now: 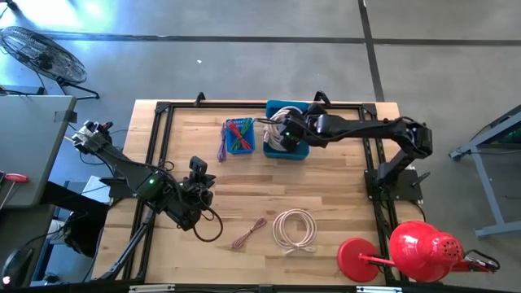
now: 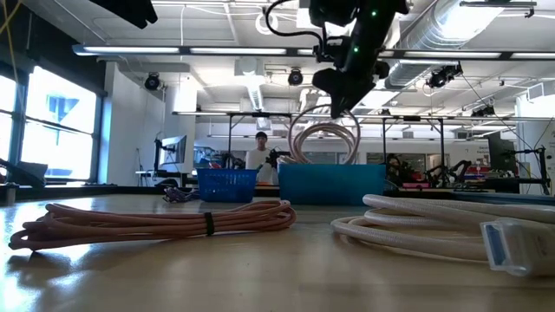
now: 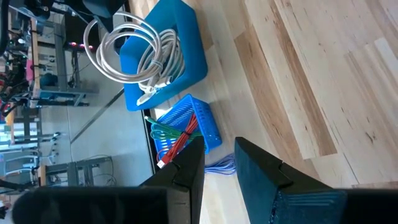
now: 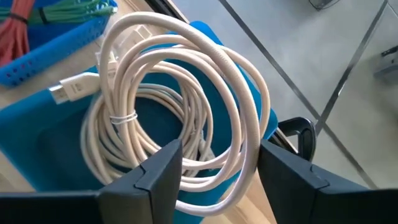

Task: Pick & Place USB Port
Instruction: Put the white HDMI cable into the dark blue bin, then put the pink charger cable into the blue bin

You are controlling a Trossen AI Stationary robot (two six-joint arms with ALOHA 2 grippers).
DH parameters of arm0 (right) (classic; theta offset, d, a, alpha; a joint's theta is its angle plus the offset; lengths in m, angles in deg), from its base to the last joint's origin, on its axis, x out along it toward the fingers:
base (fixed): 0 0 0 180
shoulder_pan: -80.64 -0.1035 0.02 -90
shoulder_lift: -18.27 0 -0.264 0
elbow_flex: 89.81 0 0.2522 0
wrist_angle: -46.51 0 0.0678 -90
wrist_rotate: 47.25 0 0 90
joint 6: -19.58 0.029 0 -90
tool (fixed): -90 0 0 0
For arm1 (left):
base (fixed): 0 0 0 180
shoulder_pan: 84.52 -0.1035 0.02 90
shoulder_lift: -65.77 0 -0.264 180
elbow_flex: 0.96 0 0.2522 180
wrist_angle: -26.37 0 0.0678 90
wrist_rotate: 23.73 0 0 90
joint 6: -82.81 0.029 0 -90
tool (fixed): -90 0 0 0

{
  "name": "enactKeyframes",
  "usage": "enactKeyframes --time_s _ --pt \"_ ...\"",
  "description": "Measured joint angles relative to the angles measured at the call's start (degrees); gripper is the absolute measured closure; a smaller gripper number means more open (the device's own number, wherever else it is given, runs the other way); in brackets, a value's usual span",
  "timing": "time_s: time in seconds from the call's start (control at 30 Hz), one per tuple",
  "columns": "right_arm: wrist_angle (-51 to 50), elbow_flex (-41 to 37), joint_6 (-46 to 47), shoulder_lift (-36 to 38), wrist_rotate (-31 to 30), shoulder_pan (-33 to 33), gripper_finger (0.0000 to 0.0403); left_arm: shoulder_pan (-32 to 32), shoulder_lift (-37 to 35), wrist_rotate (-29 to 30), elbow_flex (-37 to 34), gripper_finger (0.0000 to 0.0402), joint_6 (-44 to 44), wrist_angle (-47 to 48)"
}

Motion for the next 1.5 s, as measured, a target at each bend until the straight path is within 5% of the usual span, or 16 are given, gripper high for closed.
enactKeyframes --time_s 0.1,0.37,0.87,1.2,1.33,1.5 --pt "0.0 0.0 -0.8 0.0 2.8 1.4 0.0208 0.0 0.0 0.0 0.0 0.0318 0.0 0.0" --pt "0.9 0.0 -0.8 0.0 23.4 7.9 0.0208 0.0 0.0 0.1 0.0 0.0318 0.0 0.0" --pt "4.0 0.0 -3.8 0.0 15.7 13.3 0.0208 0.0 0.0 0.1 0.0 0.0318 0.0 0.0" --pt "3.9 0.0 -5.8 0.0 5.2 13.1 0.0208 0.0 0.0 0.1 0.0 0.0318 0.0 0.0" --pt "3.6 0.0 -5.8 0.0 7.9 13.1 0.0208 0.0 0.0 0.1 0.0 0.0318 0.0 0.0" --pt "3.5 0.0 -5.9 0.0 19.0 12.9 0.0208 0.0 0.0 0.0 0.0 0.0318 0.0 0.0"
